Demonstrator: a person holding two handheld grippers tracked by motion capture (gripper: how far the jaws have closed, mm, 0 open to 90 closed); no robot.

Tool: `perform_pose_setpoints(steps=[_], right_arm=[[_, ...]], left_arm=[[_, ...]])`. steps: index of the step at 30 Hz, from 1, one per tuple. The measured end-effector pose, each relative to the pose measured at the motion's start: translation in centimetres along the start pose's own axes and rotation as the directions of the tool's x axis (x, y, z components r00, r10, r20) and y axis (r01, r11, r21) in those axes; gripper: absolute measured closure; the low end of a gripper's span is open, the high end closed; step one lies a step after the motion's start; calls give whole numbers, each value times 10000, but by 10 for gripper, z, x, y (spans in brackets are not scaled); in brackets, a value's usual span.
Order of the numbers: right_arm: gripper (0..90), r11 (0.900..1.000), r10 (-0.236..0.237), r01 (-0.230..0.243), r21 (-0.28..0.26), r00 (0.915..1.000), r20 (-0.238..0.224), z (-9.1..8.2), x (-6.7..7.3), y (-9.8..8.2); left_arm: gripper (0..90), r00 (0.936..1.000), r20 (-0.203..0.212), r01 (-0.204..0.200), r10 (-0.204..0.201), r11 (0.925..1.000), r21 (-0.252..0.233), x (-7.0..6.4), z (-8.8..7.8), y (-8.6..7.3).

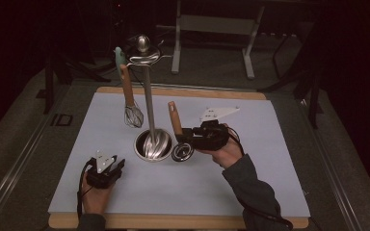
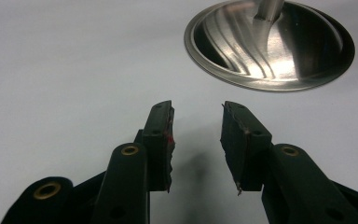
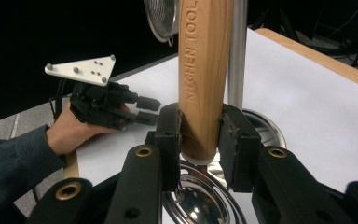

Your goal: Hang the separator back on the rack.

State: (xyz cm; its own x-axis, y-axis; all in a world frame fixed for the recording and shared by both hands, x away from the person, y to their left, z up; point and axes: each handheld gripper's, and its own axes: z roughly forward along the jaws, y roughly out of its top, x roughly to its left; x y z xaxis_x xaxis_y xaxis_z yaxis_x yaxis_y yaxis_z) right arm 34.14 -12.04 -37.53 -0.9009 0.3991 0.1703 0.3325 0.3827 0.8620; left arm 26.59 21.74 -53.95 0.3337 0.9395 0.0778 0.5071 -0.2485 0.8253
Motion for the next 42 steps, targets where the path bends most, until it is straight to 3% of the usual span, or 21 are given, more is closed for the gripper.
perform_pose_setpoints(steps=[42], right_arm=[[710,9954,-713,716,-632,9974,63,-11,13,44]], left_arm=[[640,10000,-4,22,-22,10000,61,0,0,0]])
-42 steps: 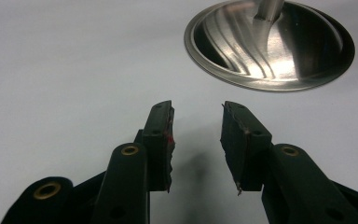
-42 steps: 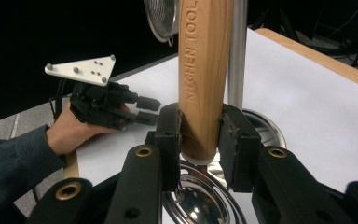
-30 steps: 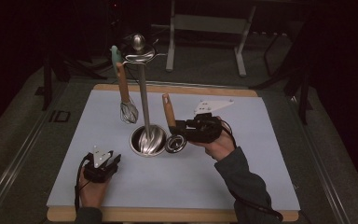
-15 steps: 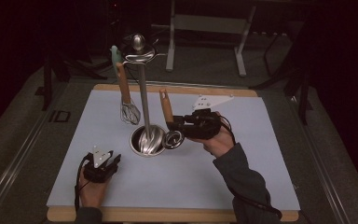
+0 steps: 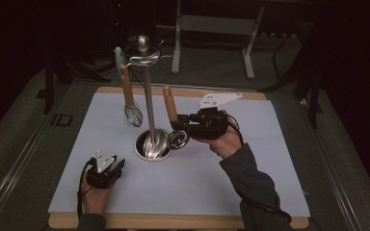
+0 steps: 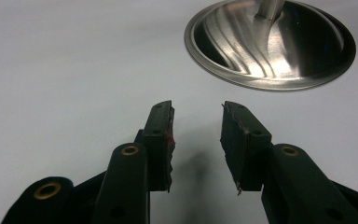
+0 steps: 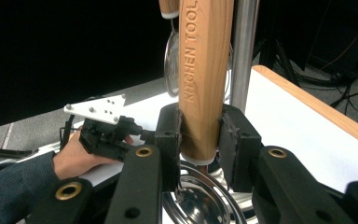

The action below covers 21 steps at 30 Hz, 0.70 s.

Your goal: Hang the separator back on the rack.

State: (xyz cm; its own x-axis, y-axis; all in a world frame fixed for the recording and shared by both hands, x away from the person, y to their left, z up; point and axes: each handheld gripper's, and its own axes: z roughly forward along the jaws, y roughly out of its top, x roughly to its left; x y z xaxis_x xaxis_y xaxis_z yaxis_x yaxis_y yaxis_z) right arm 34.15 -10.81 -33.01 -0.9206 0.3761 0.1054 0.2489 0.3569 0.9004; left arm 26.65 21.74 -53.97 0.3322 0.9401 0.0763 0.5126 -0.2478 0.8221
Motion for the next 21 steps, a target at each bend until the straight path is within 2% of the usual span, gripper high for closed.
perform_pose_setpoints(steps=[21], right_arm=[[710,9990,-284,281,-345,9996,-94,-1,9,19]], left_arm=[[640,10000,8,-18,18,10000,13,0,0,0]])
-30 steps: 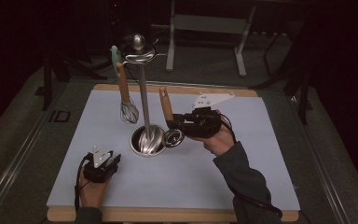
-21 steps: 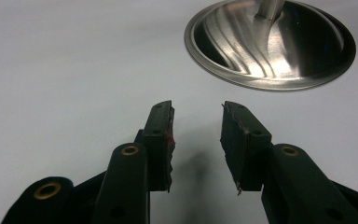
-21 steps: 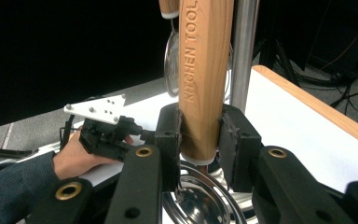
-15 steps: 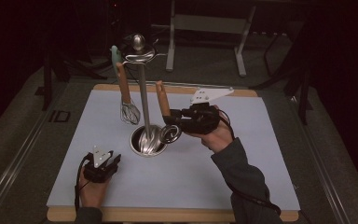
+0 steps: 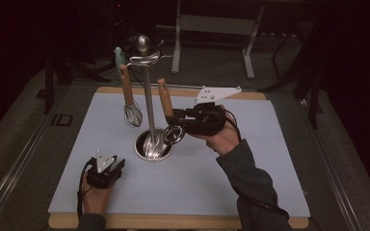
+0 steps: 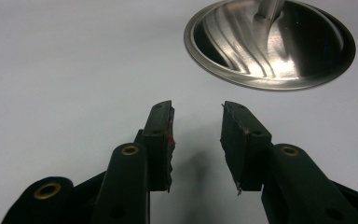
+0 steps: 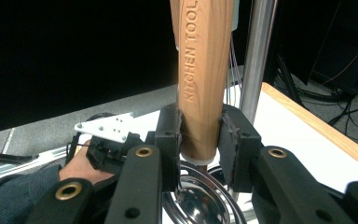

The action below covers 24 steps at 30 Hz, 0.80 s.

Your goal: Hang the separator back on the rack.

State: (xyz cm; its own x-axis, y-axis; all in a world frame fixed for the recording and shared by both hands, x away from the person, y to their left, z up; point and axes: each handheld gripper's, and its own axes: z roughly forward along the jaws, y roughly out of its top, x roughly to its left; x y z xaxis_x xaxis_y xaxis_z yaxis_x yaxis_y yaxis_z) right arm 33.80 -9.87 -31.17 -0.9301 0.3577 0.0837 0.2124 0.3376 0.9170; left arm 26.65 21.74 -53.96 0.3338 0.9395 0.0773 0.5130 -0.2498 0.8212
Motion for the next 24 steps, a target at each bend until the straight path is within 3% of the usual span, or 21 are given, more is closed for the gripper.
perform_pose_setpoints(steps=[24], right_arm=[[710,9989,-215,217,-408,9998,57,-3,4,19]], left_arm=[[640,10000,-7,67,-67,10000,39,0,0,0]])
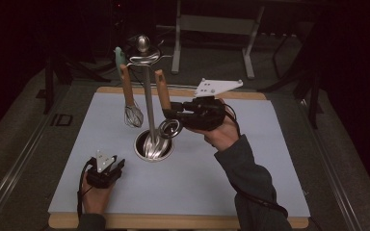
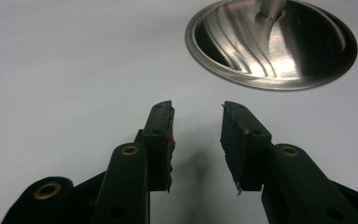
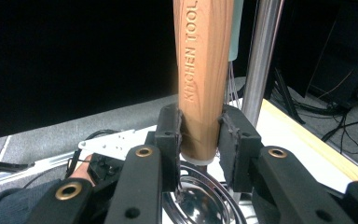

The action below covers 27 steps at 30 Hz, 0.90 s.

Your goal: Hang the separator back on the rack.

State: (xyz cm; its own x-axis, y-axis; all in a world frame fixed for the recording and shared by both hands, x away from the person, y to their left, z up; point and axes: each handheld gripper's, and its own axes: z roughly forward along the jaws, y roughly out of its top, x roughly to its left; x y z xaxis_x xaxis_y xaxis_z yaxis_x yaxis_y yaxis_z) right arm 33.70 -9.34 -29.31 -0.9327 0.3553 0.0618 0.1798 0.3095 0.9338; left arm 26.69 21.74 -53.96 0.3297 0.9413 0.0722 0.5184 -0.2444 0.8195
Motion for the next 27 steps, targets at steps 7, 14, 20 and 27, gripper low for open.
perform_pose_setpoints(steps=[7,14,20,27], right_arm=[[710,9999,83,-83,-108,10000,-18,1,-1,4],[710,9999,15,-16,-106,10000,-37,2,-1,8],[710,9999,-2,1,-124,10000,-51,4,-1,12],[709,10000,35,-35,-29,10000,-54,9,-3,14]], left_arm=[[640,10000,-10,-19,19,10000,1,0,0,0],[640,10000,-15,-30,30,10000,5,0,0,0],[639,10000,-8,-24,24,10000,2,0,0,0],[640,10000,-19,-32,32,10000,17,0,0,0]])
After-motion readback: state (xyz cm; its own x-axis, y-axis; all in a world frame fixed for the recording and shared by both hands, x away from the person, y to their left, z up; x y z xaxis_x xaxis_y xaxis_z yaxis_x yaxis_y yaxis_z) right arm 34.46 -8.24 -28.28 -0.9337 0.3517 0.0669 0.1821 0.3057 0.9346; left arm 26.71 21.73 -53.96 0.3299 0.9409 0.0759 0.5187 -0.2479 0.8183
